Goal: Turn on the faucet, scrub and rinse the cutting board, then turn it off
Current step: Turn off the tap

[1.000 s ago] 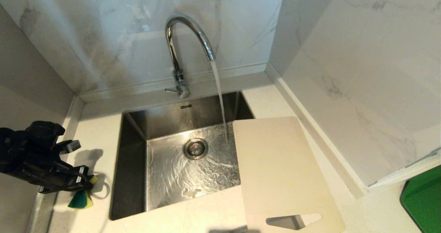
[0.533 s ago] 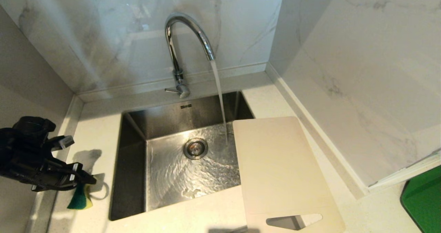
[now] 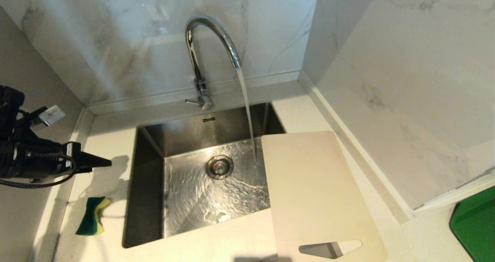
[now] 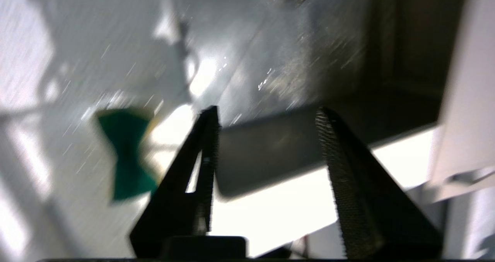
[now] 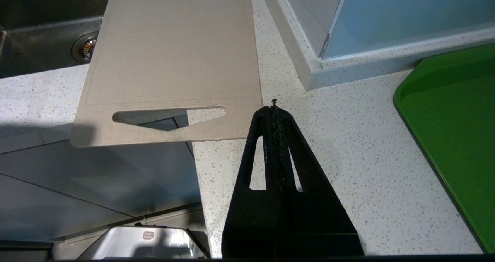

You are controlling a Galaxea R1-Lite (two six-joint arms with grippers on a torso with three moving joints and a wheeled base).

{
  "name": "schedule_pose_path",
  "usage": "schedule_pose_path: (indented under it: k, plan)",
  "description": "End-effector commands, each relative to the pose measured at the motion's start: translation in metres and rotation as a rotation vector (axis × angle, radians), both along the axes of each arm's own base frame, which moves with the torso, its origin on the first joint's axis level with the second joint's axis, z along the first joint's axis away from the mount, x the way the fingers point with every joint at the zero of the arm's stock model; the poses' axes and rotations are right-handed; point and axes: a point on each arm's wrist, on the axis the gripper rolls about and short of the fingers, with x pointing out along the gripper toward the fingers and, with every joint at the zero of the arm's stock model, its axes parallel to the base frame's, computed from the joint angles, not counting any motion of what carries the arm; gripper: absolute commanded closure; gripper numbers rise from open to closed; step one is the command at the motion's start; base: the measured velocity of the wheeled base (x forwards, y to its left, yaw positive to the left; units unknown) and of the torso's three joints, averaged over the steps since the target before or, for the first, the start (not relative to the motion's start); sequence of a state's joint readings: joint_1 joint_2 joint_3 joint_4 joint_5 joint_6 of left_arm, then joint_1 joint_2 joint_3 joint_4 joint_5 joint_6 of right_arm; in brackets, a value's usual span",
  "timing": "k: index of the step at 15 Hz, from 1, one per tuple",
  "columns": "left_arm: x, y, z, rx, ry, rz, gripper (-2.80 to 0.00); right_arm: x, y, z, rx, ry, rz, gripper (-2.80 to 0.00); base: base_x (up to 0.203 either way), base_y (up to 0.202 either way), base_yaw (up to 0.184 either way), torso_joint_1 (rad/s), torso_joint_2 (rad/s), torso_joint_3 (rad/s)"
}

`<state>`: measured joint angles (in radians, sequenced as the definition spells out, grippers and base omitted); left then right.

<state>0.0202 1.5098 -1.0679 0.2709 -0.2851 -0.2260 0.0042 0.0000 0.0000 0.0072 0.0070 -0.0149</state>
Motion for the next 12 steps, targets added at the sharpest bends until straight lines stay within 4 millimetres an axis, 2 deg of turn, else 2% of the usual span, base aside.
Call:
schedule_pose_path:
  k: [1, 3, 6, 12]
  plan:
    - [0.001, -0.015, 0.022, -0.075, -0.149, -0.014, 0.0, 0.0, 0.0, 0.0, 0.0, 0.002, 0.001, 0.0, 0.0, 0.0, 0.0, 0.0, 0.0, 0.0]
    - [0.013, -0.029, 0.028, -0.185, -0.229, -0.006, 0.0, 0.0, 0.0, 0.0, 0.0, 0.003, 0.001, 0.0, 0.0, 0.0, 0.0, 0.0, 0.0, 0.0]
    - [0.038, -0.047, 0.027, -0.294, -0.355, -0.028, 0.0, 0.0, 0.0, 0.0, 0.0, 0.001, 0.001, 0.0, 0.0, 0.0, 0.0, 0.0, 0.0, 0.0]
    - [0.09, -0.088, -0.001, -0.392, -0.649, -0.139, 0.0, 0.0, 0.0, 0.0, -0.002, 0.001, 0.001, 0.0, 0.0, 0.0, 0.0, 0.0, 0.0, 0.0]
